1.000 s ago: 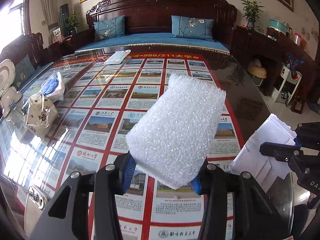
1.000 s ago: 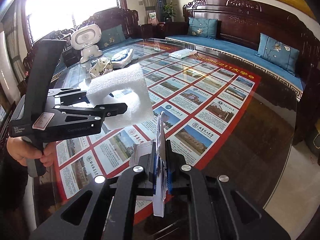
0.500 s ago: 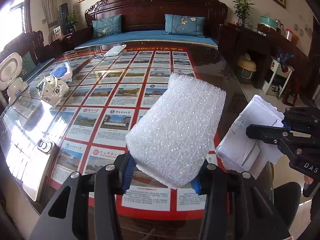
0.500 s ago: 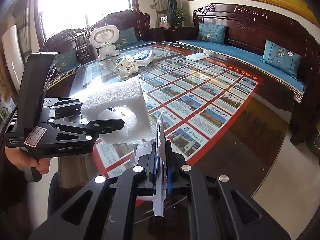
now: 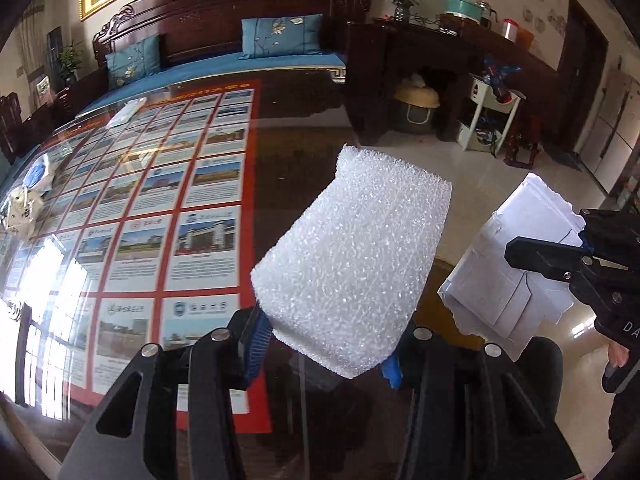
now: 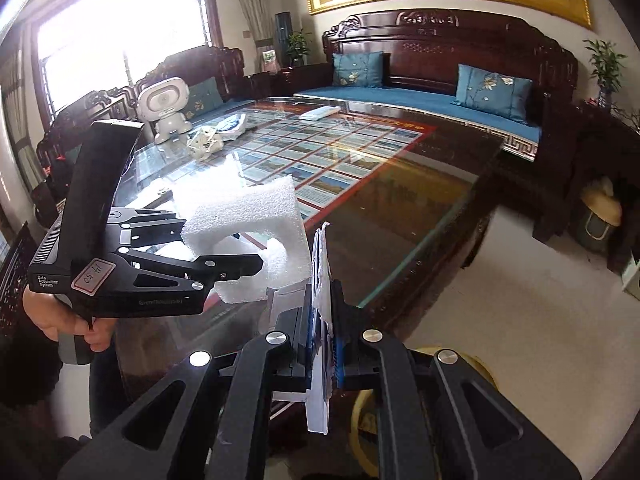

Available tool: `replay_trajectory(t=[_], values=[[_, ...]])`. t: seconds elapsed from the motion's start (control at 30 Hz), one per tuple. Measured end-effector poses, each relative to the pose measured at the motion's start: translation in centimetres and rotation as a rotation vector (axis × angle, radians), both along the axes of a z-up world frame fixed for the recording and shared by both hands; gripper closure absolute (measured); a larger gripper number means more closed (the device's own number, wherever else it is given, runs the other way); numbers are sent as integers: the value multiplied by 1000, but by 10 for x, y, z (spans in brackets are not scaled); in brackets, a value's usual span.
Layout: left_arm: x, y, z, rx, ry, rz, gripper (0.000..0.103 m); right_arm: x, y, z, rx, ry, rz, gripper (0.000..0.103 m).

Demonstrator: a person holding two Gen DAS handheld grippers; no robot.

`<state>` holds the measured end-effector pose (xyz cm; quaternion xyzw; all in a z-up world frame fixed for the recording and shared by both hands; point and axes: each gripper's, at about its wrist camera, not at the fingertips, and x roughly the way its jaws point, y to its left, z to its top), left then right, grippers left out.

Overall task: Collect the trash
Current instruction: 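Carry the foam block and papers over the yellow bucket and open both tools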

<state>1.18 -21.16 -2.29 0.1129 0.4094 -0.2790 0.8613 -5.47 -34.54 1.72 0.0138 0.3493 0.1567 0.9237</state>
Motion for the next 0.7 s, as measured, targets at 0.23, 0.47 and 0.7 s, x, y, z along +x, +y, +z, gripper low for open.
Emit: replay_trajectory(t=[0.23, 0.47, 0.7], values=[[-5, -78, -25, 42, 60, -118, 57, -24, -69, -22, 1, 43, -123, 95], [-1, -138, -50, 70, 127, -192, 57, -33, -121, -49, 35, 94, -211, 95], [8, -177, -77, 118, 178, -225, 57, -35, -155, -72, 52, 144, -250, 95]])
